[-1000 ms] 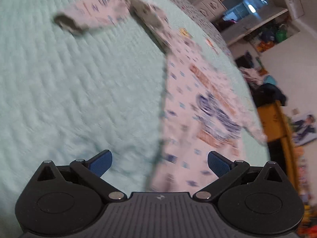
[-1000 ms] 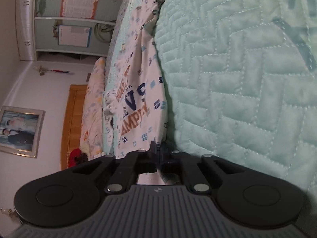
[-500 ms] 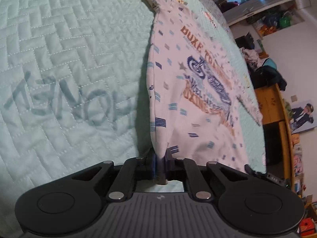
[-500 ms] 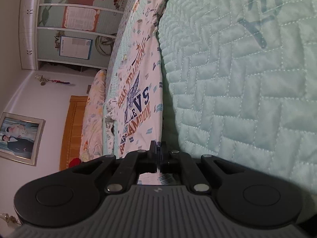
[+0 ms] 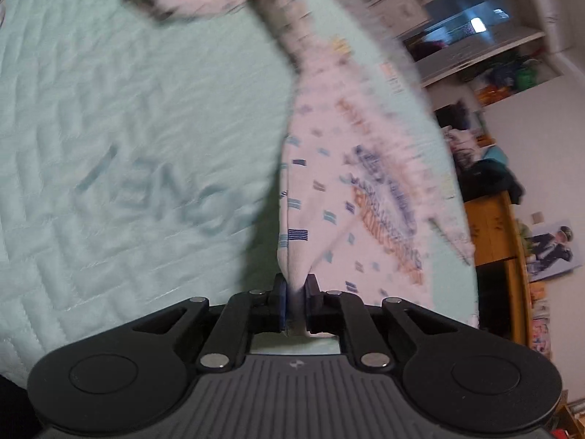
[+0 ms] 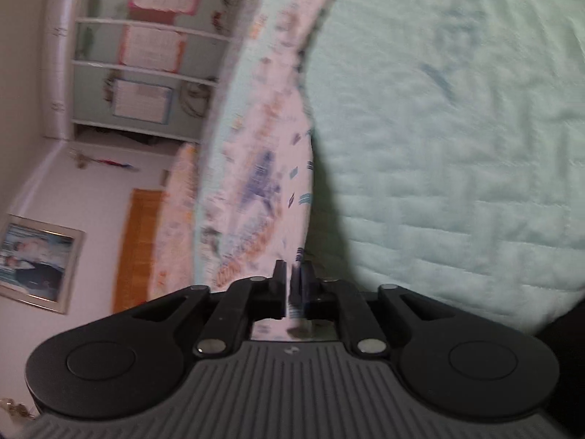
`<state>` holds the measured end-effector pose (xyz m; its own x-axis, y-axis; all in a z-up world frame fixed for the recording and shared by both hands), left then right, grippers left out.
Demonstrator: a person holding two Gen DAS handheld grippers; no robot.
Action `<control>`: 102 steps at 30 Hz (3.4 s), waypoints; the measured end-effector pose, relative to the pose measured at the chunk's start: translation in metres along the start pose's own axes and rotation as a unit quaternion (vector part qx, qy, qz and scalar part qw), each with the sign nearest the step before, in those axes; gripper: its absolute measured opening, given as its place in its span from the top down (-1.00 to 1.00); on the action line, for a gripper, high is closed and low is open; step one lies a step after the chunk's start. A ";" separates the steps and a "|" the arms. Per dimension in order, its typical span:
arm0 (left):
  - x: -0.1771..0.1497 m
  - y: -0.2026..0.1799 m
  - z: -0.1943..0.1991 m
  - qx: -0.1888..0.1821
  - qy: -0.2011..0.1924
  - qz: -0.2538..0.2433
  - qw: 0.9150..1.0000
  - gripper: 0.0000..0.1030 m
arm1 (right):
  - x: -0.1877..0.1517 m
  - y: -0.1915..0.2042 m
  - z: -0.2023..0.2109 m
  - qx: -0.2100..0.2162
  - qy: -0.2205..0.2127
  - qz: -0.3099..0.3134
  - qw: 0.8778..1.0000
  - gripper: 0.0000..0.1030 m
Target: Fold clothes
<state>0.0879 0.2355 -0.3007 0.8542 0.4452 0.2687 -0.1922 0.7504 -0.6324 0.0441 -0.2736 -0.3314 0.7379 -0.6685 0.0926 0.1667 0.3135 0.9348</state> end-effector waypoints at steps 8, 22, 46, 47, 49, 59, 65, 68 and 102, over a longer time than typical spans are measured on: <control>-0.007 0.015 -0.008 -0.005 0.006 0.021 1.000 0.69 | -0.015 -0.010 -0.004 0.018 -0.001 -0.012 1.000 -0.02; -0.007 -0.005 0.016 -0.034 -0.014 -0.005 0.999 0.75 | -0.005 0.049 0.021 0.000 -0.014 0.102 0.995 0.88; -0.016 -0.075 0.045 0.064 -0.168 -0.172 0.969 -0.37 | 0.011 0.050 -0.026 0.055 -0.101 0.084 0.990 -0.10; -0.018 -0.081 0.030 0.065 -0.154 -0.186 0.968 -0.36 | 0.013 0.036 -0.040 0.058 -0.091 0.056 0.993 -0.10; -0.024 -0.081 0.002 0.080 -0.117 -0.204 0.969 -0.26 | 0.006 0.009 -0.059 0.048 -0.059 0.010 0.997 0.16; -0.049 -0.036 0.019 0.093 -0.101 -0.196 0.971 -0.08 | -0.027 0.022 -0.015 0.015 0.011 0.076 0.997 0.45; -0.033 -0.053 0.026 0.095 -0.133 -0.190 0.968 -0.19 | -0.001 0.042 -0.067 -0.019 0.017 0.114 0.993 -0.03; -0.042 -0.054 0.031 0.091 -0.134 -0.199 0.966 -0.23 | 0.002 0.023 -0.085 -0.059 0.045 0.098 0.992 0.07; -0.023 0.022 -0.011 -0.088 -0.010 0.080 0.993 -0.27 | -0.065 0.025 -0.043 0.003 0.040 0.101 0.994 -0.18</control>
<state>0.0692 0.2359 -0.3289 0.8091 0.5632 0.1680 -0.2360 0.5731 -0.7848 0.0283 -0.1933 -0.3283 0.8061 -0.5356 0.2516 0.0060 0.4324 0.9016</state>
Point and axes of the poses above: each gripper's, at about its wrist camera, not at the fingertips, and z roughly against the way its jaws point, y to its left, x to its top, the point moved 3 cm from there along -z, roughly the way its jaws point, and after that the axes turned 6 degrees about x, right-handed, at the moved point
